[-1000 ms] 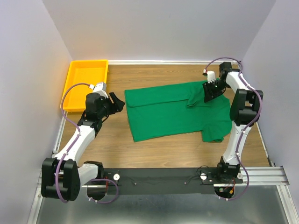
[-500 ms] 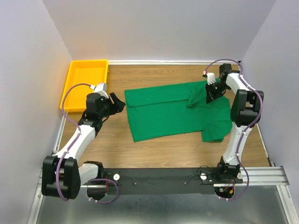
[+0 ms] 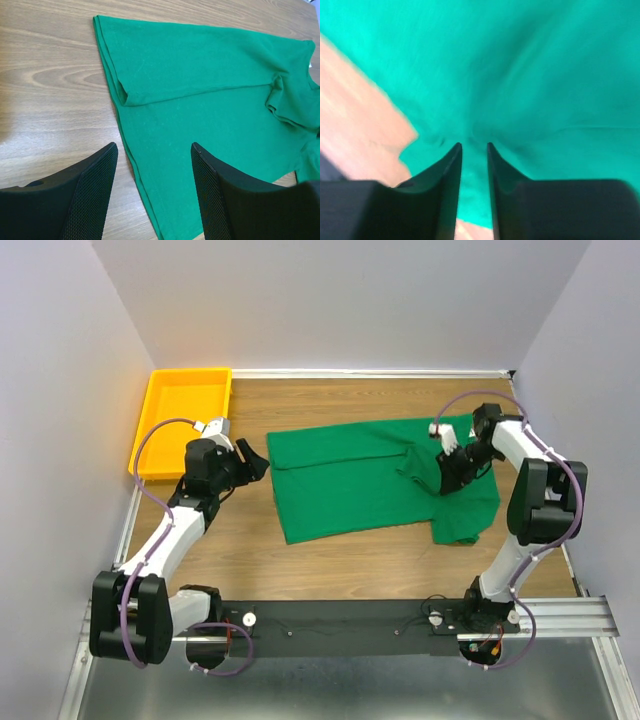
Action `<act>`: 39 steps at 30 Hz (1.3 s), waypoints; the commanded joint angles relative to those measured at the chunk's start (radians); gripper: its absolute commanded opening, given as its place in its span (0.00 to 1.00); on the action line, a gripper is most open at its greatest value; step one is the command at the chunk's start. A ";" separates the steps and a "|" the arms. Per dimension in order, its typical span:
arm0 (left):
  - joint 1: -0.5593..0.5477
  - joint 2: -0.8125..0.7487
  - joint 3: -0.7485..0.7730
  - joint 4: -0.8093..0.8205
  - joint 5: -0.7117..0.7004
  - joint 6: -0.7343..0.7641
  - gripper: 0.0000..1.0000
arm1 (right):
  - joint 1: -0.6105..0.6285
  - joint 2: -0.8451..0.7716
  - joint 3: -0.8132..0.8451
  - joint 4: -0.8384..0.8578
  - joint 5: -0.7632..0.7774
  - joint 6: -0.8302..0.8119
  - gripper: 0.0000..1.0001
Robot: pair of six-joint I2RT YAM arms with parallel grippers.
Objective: Fold and stack the t-shirts
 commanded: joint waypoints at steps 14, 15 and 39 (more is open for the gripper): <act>0.008 0.023 0.020 0.028 0.020 -0.012 0.68 | -0.186 0.225 0.443 0.171 -0.014 0.473 0.56; 0.010 0.036 0.021 0.028 0.020 -0.018 0.68 | -0.186 0.287 0.520 0.195 -0.032 0.546 0.56; -0.020 0.420 0.184 0.137 0.152 -0.057 0.63 | -0.186 0.515 0.672 0.294 0.066 0.708 0.47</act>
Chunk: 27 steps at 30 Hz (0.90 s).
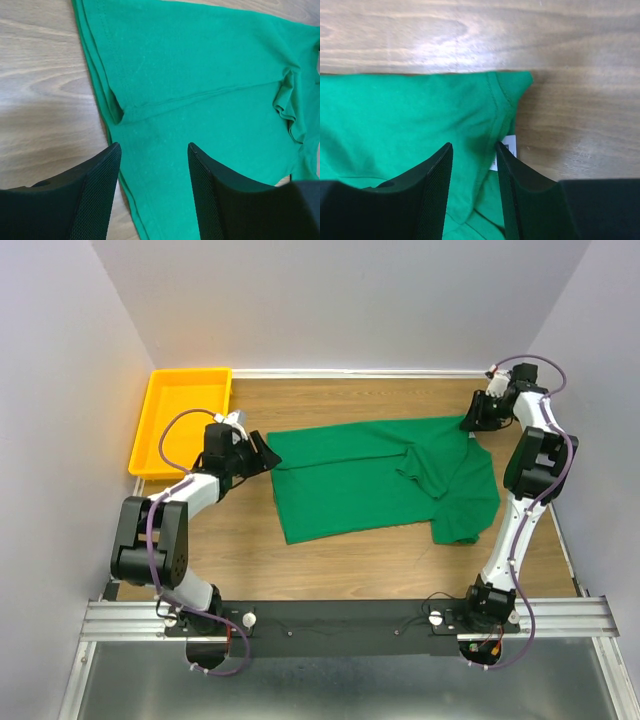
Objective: Fold and stack the t-shirts
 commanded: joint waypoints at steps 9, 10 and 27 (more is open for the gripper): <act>-0.056 0.150 0.101 0.047 0.035 -0.003 0.63 | 0.003 -0.029 -0.036 0.043 0.041 0.008 0.44; -0.059 0.156 0.106 0.047 0.033 -0.003 0.63 | 0.003 -0.027 -0.037 0.045 0.028 0.008 0.40; -0.076 0.270 0.138 -0.022 -0.025 0.029 0.61 | 0.005 0.040 0.131 0.100 0.060 0.034 0.07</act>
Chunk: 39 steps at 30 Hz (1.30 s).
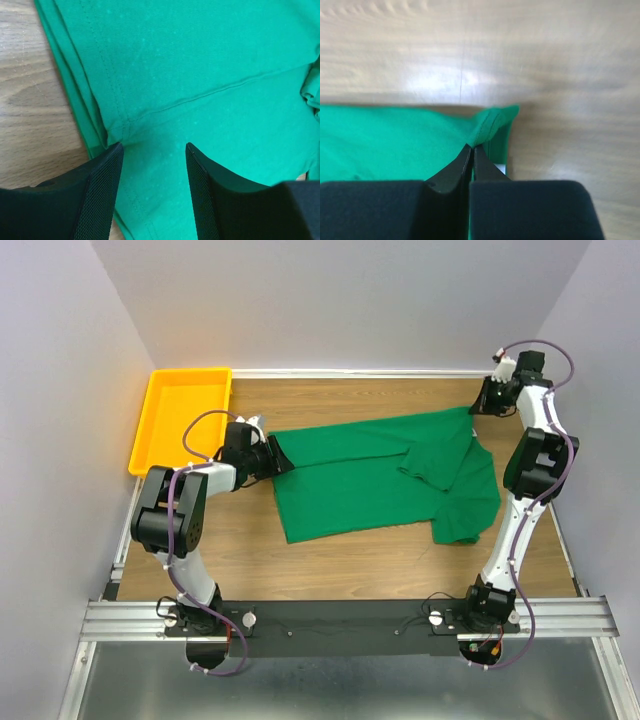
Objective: Fold and stack the t-shirts
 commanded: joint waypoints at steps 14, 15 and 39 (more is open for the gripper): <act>-0.004 0.054 0.075 -0.075 -0.059 0.048 0.61 | 0.003 0.139 0.165 0.078 0.036 0.037 0.11; -0.004 0.056 0.075 -0.076 -0.063 0.050 0.61 | 0.003 0.144 0.171 0.079 0.041 0.037 0.11; -0.004 -0.220 0.161 -0.099 -0.194 0.106 0.66 | -0.002 -0.037 0.008 0.155 0.061 -0.078 0.70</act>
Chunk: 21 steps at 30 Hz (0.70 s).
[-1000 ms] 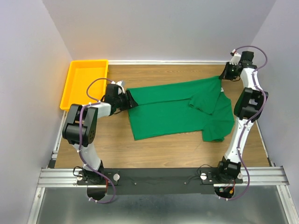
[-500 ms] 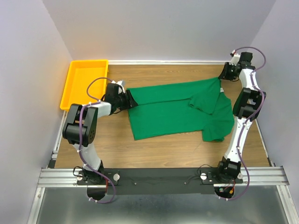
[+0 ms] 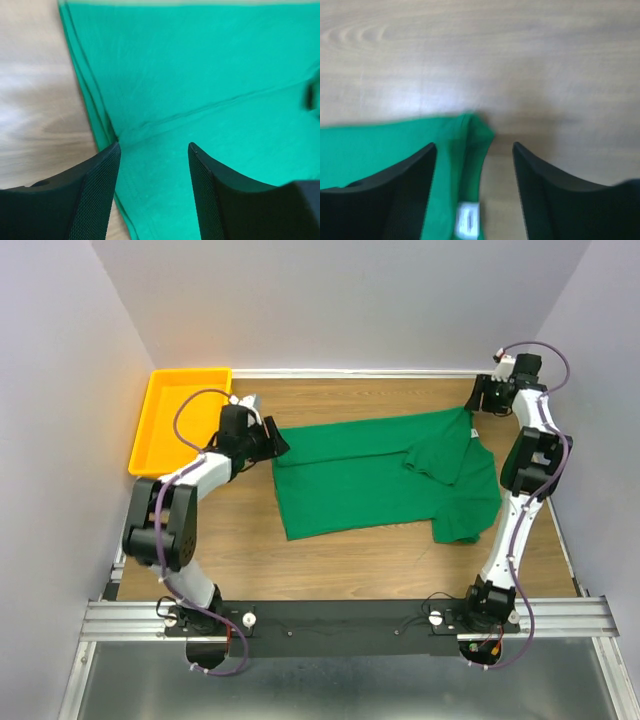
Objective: Fold and stack the t-shirts
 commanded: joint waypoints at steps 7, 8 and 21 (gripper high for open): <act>0.007 -0.453 -0.015 -0.022 -0.208 0.112 0.90 | -0.002 -0.573 -0.594 -0.027 -0.259 -0.311 0.83; 0.016 -0.483 -0.037 -0.032 -0.192 0.105 0.91 | -0.002 -0.622 -0.648 -0.039 -0.286 -0.342 0.83; 0.038 -0.597 -0.371 -0.002 -0.019 -0.086 0.81 | -0.002 -0.929 -0.960 -0.119 -0.187 -0.244 0.83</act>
